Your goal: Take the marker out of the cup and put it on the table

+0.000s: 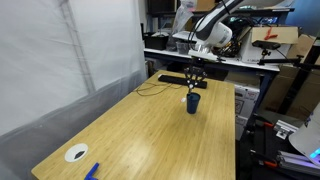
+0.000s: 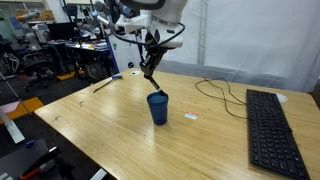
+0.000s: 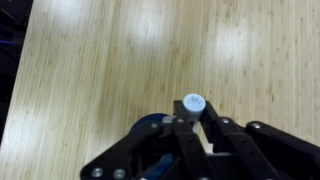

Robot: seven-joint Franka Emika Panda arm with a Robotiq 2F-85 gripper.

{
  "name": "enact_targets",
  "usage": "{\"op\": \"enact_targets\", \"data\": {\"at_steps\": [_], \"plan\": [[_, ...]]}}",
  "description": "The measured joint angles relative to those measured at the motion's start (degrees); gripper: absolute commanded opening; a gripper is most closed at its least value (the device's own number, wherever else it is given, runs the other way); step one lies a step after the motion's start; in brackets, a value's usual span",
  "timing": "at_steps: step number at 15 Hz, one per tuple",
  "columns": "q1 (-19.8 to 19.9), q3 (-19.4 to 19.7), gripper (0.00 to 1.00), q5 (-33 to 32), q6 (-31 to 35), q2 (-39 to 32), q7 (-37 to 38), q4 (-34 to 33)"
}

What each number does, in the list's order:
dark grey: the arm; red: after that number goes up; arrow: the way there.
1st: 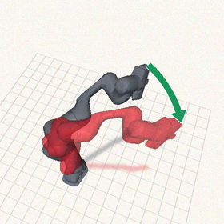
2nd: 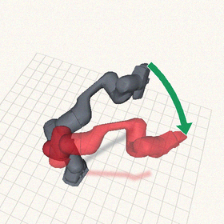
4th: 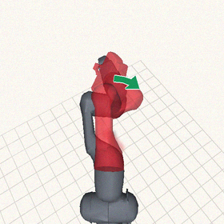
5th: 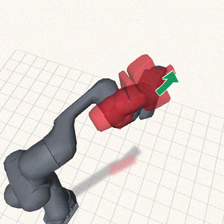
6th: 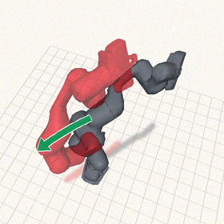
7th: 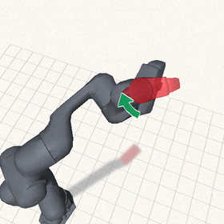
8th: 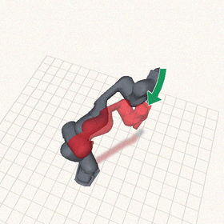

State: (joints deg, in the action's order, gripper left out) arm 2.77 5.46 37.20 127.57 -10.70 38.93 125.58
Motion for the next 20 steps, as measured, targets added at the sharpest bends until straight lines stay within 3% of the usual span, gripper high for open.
{"op": "enact_targets", "data": {"at_steps": [5,9,15,20], "plan": [[-1.59,-1.38,0.05,-5.40,-3.10,8.54,3.86,0.77],[-3.24,-3.90,0.05,-12.08,-2.92,11.66,1.15,5.06],[-4.79,-6.15,0.05,-15.36,13.07,8.97,-11.32,16.62],[-7.35,-9.01,0.05,-14.58,24.91,6.48,-14.87,18.76]]}}
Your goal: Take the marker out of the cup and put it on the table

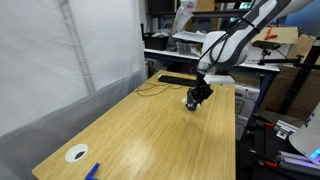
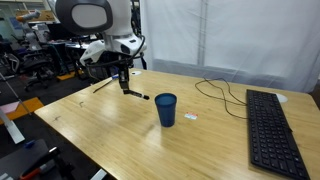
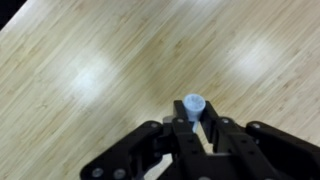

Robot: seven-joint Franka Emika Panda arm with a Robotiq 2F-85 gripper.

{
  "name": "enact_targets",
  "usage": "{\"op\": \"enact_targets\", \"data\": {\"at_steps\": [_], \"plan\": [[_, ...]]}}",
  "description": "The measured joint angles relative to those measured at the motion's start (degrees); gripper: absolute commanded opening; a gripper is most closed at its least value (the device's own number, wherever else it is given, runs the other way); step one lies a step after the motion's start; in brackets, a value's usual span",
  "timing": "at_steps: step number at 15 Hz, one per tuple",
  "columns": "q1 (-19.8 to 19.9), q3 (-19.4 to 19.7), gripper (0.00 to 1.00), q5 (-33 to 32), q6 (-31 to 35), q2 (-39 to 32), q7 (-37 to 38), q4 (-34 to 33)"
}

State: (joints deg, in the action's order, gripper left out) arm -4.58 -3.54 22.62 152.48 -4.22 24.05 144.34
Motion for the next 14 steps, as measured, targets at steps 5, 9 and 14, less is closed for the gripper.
{"op": "enact_targets", "data": {"at_steps": [5,9,14], "plan": [[-2.00,-2.04,0.05,0.16,9.47,-2.99,0.02,2.07],[-2.31,-3.05,0.05,0.14,15.31,-10.85,-0.57,2.10],[-3.20,-2.30,0.05,-4.13,20.59,-16.54,-1.13,-0.29]]}}
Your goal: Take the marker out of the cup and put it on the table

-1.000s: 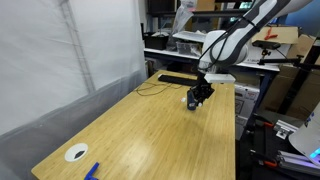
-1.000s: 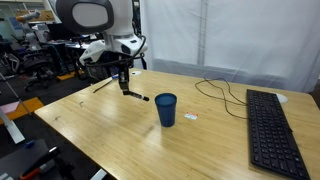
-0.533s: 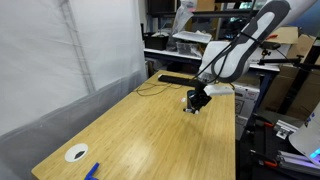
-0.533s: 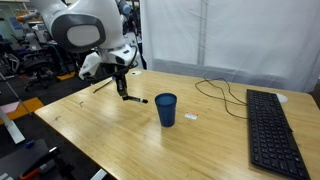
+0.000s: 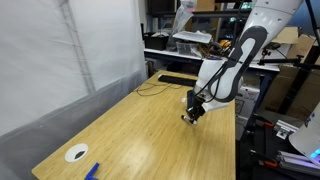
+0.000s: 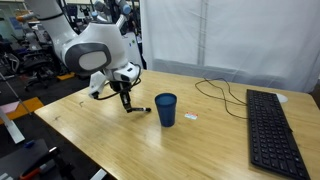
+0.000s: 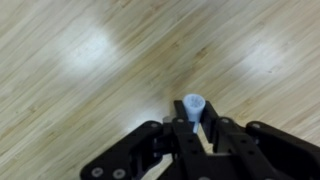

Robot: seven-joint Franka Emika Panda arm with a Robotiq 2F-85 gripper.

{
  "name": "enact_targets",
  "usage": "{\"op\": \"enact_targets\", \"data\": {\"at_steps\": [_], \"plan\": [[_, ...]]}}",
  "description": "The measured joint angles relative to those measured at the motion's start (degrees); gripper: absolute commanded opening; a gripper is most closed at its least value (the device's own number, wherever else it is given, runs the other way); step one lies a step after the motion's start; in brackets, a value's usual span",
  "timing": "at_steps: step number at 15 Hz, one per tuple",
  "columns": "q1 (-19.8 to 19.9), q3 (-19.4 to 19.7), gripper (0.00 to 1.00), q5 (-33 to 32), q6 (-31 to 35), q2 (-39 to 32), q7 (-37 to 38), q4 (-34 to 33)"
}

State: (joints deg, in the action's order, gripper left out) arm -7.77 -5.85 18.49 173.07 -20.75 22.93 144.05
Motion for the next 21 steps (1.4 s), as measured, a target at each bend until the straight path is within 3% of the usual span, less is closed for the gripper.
{"op": "enact_targets", "data": {"at_steps": [1,3,5,9,11,16,21], "plan": [[-0.13,0.39,0.45,-0.78,0.12,-0.49,-0.04,-0.65],[-0.25,0.94,0.51,-1.43,-0.06,-1.29,-0.13,-1.89],[0.18,1.02,0.66,-1.26,-2.69,-1.58,-0.14,-3.32],[3.49,0.51,0.95,0.64,-16.69,-0.08,-0.69,-7.16],[5.02,1.23,1.00,1.72,-24.44,2.36,-0.68,-8.41],[7.12,5.03,1.00,5.03,-43.01,13.57,4.08,-9.83],[9.94,9.47,1.00,9.59,-47.94,24.44,12.26,-10.38]]}}
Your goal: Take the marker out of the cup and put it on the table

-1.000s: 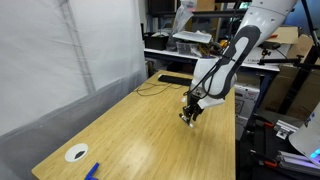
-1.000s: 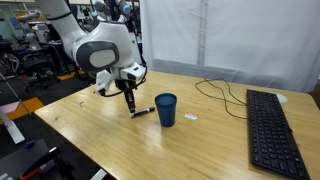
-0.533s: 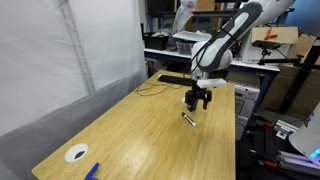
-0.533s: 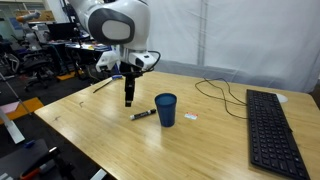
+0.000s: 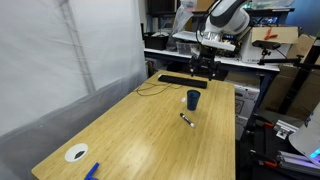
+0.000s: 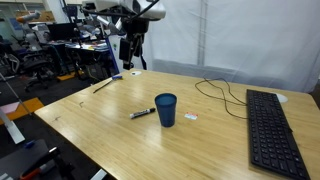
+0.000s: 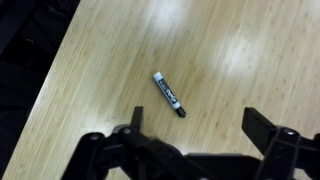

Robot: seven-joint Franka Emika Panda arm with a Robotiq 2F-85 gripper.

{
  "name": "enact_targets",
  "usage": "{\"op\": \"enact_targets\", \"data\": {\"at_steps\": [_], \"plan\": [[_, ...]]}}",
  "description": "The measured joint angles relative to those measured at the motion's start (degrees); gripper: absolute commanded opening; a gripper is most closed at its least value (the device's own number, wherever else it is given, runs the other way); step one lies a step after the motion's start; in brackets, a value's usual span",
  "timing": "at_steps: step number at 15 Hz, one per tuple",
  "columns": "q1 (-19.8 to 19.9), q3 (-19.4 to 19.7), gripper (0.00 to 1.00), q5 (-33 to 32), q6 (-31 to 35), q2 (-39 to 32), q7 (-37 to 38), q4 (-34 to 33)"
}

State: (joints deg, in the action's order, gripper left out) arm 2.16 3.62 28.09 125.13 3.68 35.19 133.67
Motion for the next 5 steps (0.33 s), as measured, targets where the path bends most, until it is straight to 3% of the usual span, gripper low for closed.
{"op": "enact_targets", "data": {"at_steps": [5], "plan": [[3.73,3.33,1.00,0.43,2.35,1.69,9.45,-0.54]]}}
